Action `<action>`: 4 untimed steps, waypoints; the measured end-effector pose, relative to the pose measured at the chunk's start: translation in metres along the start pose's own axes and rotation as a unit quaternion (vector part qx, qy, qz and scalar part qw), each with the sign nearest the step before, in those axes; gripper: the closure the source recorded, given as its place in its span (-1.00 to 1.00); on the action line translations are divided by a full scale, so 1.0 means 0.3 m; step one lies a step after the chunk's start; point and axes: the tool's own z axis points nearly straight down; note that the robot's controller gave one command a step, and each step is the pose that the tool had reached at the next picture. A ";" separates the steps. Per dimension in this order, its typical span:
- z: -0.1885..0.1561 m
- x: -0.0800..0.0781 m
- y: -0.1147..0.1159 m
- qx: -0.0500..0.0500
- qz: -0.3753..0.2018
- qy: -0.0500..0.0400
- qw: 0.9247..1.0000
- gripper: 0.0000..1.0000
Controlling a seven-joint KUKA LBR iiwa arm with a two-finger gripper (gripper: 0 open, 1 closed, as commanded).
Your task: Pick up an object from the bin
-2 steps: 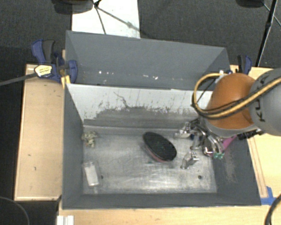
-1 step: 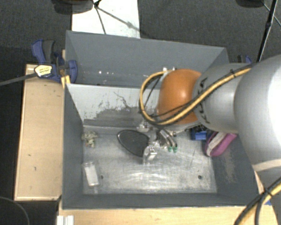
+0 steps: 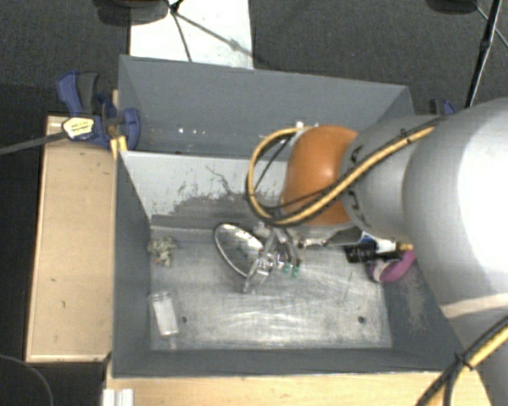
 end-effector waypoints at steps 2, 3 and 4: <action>-0.039 -0.009 -0.001 0.003 -0.005 0.001 1.000 1.00; -0.058 -0.012 -0.001 0.004 -0.008 0.001 1.000 1.00; -0.220 -0.018 0.002 0.003 -0.012 0.000 1.000 1.00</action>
Offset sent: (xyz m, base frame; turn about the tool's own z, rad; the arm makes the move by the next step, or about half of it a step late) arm 0.0000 0.0000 0.0000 0.0000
